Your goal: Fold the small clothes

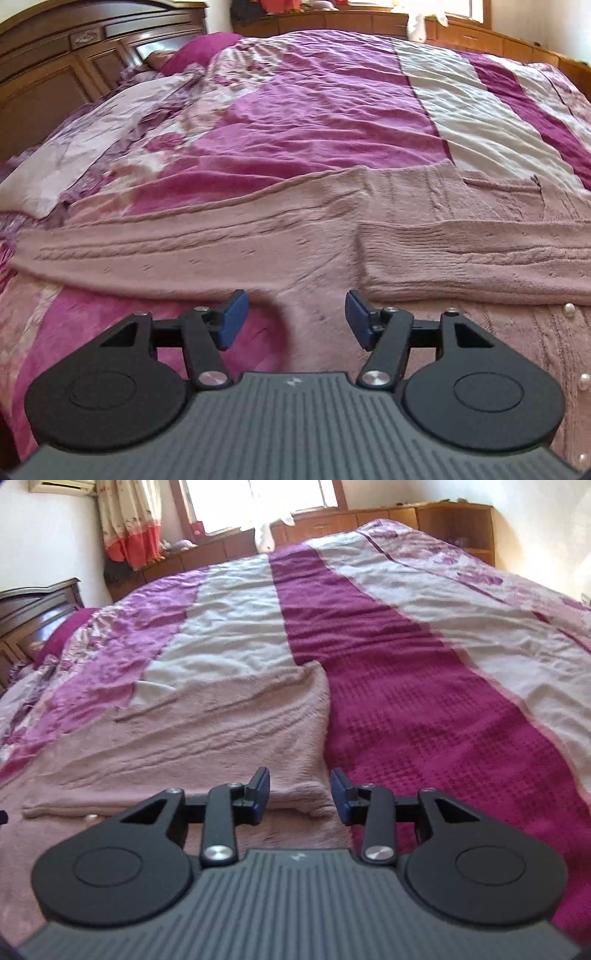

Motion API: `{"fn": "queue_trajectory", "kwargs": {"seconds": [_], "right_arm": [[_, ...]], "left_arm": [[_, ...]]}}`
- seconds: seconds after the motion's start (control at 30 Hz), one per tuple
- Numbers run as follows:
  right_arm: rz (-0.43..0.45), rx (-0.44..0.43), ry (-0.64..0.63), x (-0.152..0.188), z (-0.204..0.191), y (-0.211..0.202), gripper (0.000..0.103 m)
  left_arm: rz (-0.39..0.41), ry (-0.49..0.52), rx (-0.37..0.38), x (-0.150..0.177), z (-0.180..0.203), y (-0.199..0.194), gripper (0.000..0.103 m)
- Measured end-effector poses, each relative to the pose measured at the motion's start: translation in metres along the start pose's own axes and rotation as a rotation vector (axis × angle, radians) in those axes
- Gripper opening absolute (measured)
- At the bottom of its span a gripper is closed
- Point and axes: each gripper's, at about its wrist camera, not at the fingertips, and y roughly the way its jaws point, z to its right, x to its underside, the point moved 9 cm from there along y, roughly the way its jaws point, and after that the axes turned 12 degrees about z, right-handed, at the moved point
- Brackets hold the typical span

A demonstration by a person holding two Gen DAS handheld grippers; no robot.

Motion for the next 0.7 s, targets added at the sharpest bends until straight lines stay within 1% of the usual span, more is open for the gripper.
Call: {"fn": "queue_trajectory", "kwargs": {"seconds": [0.07, 0.1, 0.13, 0.2, 0.27, 0.4, 0.53, 0.7], "right_arm": [[0.014, -0.024, -0.005, -0.003, -0.009, -0.013, 0.042], [0.021, -0.039, -0.007, -0.004, -0.013, -0.02, 0.05], [0.029, -0.051, -0.009, -0.005, -0.018, -0.027, 0.061], [0.048, -0.076, -0.017, -0.006, -0.027, -0.038, 0.066], [0.044, -0.103, -0.031, -0.003, -0.036, -0.048, 0.066], [0.031, -0.143, -0.039, 0.003, -0.053, -0.061, 0.066], [0.02, -0.165, -0.049, 0.013, -0.066, -0.07, 0.066], [-0.018, -0.159, -0.077, 0.032, -0.072, -0.069, 0.066]], "left_arm": [[0.001, -0.029, -0.014, 0.0, -0.013, -0.01, 0.068], [0.002, -0.043, -0.021, 0.0, -0.019, -0.013, 0.068], [0.002, -0.062, -0.029, 0.0, -0.026, -0.018, 0.068], [0.0, -0.104, -0.04, 0.001, -0.039, -0.025, 0.068], [-0.003, -0.146, -0.05, 0.003, -0.051, -0.03, 0.068], [-0.01, -0.183, -0.089, 0.01, -0.074, -0.036, 0.068], [-0.02, -0.237, -0.125, 0.019, -0.096, -0.038, 0.068], [-0.075, -0.383, -0.141, 0.036, -0.123, -0.035, 0.068]]}}
